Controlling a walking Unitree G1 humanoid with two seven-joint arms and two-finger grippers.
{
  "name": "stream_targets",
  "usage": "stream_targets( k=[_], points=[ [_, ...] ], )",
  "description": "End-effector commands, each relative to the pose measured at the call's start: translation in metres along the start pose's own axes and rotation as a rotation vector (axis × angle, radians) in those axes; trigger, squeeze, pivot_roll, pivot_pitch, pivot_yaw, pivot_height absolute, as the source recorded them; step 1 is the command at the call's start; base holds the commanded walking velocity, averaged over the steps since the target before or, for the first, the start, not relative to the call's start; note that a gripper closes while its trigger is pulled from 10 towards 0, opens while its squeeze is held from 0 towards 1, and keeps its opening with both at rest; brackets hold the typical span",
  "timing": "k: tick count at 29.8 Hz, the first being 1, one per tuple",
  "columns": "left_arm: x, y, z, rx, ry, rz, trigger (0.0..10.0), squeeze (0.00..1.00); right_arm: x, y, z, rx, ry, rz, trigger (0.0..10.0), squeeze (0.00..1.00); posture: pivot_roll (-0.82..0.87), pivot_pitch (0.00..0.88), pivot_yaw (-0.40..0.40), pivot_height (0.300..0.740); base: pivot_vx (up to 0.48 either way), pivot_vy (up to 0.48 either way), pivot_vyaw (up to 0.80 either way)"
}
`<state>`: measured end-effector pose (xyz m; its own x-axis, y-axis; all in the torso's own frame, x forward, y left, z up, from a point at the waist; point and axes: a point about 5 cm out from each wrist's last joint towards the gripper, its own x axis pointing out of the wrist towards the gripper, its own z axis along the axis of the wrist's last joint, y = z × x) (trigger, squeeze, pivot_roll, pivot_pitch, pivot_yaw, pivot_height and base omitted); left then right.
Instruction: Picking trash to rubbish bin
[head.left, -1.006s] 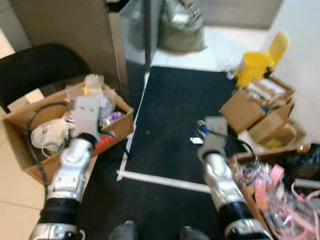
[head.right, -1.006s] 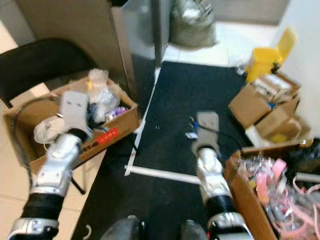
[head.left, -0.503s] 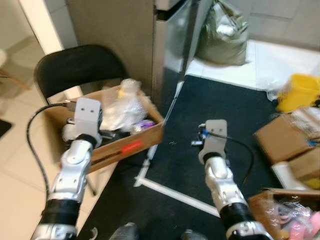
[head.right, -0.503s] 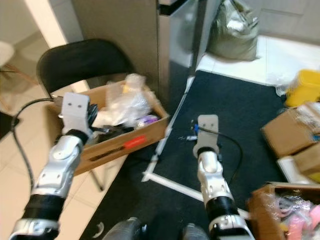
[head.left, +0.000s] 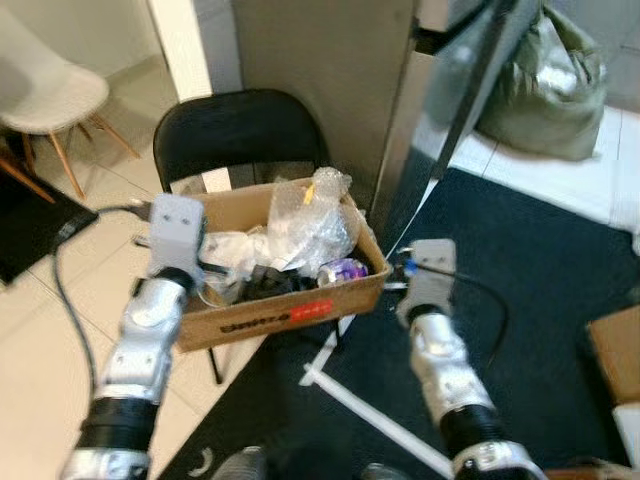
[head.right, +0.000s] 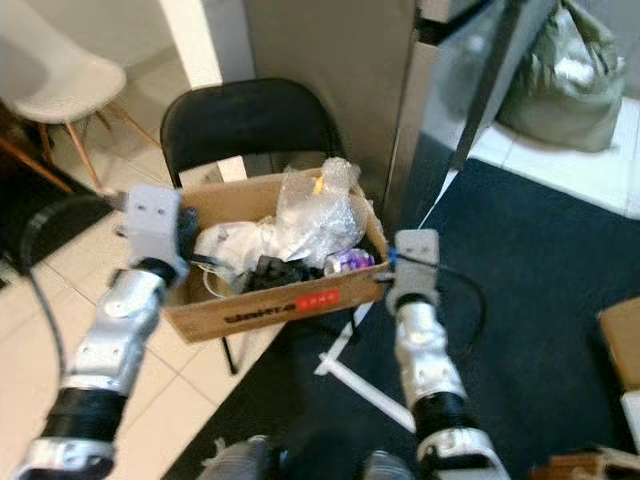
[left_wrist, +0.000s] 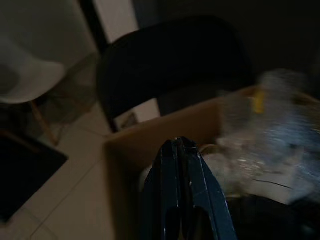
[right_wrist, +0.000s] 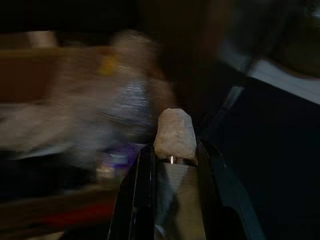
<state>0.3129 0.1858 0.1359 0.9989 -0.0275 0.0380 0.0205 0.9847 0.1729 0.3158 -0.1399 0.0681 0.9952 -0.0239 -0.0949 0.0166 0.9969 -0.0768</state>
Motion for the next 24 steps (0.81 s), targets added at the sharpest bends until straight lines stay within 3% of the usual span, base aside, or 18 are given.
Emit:
stream_targets(
  k=[1, 5, 24],
  points=[
    [-0.0014, -0.0017, -0.0042, 0.007, 0.019, -0.008, 10.0, 0.0, -0.0007, -0.0042, -0.0028, -0.006, 0.008, -0.01, 10.0, 0.0, 0.07, 0.054, 0.027, 0.74, 0.274, 0.0, 0.52],
    [-0.0012, -0.0016, -0.0041, 0.006, 0.019, -0.008, 10.0, 0.0, -0.0003, -0.0048, -0.0031, 0.033, 0.012, -0.02, 10.0, 0.0, 0.07, 0.053, 0.027, 0.74, 0.27, 0.0, 0.26],
    [-0.001, -0.0014, -0.0045, 0.006, 0.022, -0.01, 10.0, 0.0, -0.0001, -0.0059, -0.0045, 0.028, 0.017, -0.026, 10.0, 0.0, 0.07, 0.059, 0.028, 0.74, 0.273, 0.0, 0.0]
  ],
)
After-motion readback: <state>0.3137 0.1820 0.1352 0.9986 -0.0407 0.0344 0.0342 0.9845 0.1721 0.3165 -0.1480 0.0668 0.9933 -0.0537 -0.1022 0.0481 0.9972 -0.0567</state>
